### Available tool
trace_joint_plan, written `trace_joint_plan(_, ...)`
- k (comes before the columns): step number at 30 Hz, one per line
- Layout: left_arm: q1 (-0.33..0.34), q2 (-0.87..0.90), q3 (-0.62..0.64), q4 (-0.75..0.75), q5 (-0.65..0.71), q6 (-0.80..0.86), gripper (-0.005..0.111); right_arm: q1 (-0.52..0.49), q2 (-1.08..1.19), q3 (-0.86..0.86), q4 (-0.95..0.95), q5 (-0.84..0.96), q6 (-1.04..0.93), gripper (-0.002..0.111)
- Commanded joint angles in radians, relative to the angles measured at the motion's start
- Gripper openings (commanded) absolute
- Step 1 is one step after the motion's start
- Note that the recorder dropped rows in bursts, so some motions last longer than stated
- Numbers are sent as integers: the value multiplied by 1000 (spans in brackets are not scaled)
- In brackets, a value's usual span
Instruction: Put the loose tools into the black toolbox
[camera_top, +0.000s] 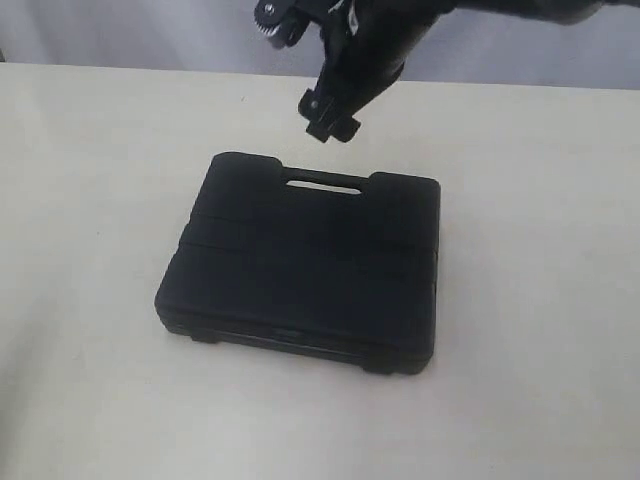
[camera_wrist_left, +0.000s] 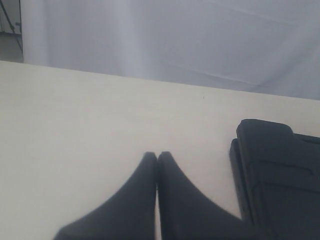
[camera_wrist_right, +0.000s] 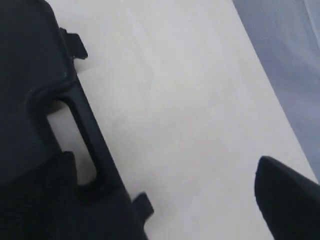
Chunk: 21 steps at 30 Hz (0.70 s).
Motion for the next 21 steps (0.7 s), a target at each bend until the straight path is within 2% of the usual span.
trace_joint_plan(1, -6, 4, -5, -2, 1, 0, 0, -17, -119, -1, -23, 259, 115, 78)
trace_joint_plan(4, -6, 4, -5, -2, 1, 0, 0, -19, -184, 1, -11, 444, 214, 60)
trace_joint_plan(6, -6, 4, -5, -2, 1, 0, 0, -19, -236, 34, 53, 455, 247, 51)
trace_joint_plan(11, -6, 4, -5, -2, 1, 0, 0, -17, -485, 288, 254, 455, 273, 32)
trace_joint_plan(12, -6, 4, -5, -2, 1, 0, 0, -17, -613, 408, 333, 455, 287, 24)
trace_joint_plan(13, -6, 4, -5, -2, 1, 0, 0, -17, -667, 456, 365, 422, 287, 20)
trace_joint_plan(17, -6, 4, -5, 4, 1, 0, 0, -17, -907, 678, 479, 58, 289, -1)
trace_joint_plan(21, -6, 4, -5, 4, 1, 0, 0, -17, -1069, 829, 616, -209, 285, 0)
